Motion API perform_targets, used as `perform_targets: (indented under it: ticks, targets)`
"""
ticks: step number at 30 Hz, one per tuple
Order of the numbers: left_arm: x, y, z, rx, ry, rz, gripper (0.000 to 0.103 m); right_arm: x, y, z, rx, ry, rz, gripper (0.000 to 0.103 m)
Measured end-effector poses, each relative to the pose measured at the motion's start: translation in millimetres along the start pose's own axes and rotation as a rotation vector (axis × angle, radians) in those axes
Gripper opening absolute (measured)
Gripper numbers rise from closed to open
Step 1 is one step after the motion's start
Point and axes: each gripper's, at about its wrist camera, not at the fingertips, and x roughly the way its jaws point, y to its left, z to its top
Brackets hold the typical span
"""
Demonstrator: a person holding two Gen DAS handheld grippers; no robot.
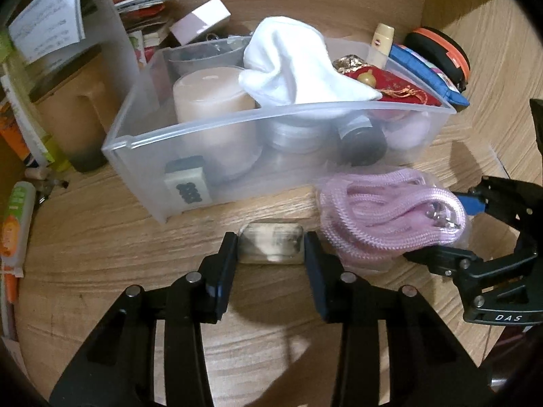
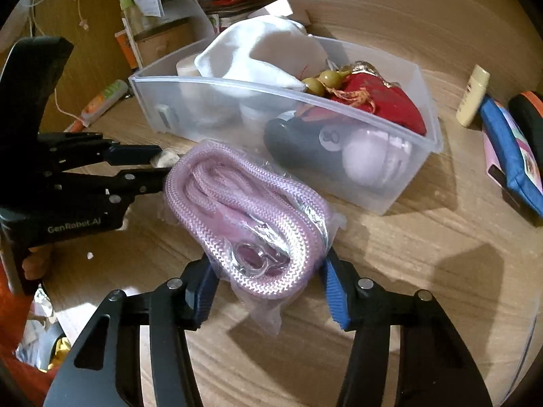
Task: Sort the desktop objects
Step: 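Lift and carry the card packet and bagged pink rope over the clear box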
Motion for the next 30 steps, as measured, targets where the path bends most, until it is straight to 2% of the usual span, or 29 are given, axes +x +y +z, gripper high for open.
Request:
perform_targets:
  ticks: [6,12,21,30]
  targets:
    - [-22.2,-2.1,-4.9,-0.019,-0.049,0.009,0.039,-7.2,2.1,-7.6,0.019,-0.020,0.010,0.051]
    - [-41.9,-4.0,-5.8,-0.034,-0.097,0.017,0.039,-31.3,1.9,-6.8,0.027,-0.080,0.004,0.051]
    - [-75.7,-15.0,-3.3,-0.039,-0.186,0.056,0.039,-58.8,2.4,0.3,0.038,-0.158,-0.027,0.051]
    - [-97.5,-21.9,6.6,-0.042,-0.260,0.059,0.039,-87.1,-4.4,9.8,0.061,-0.239,-0.069,0.051]
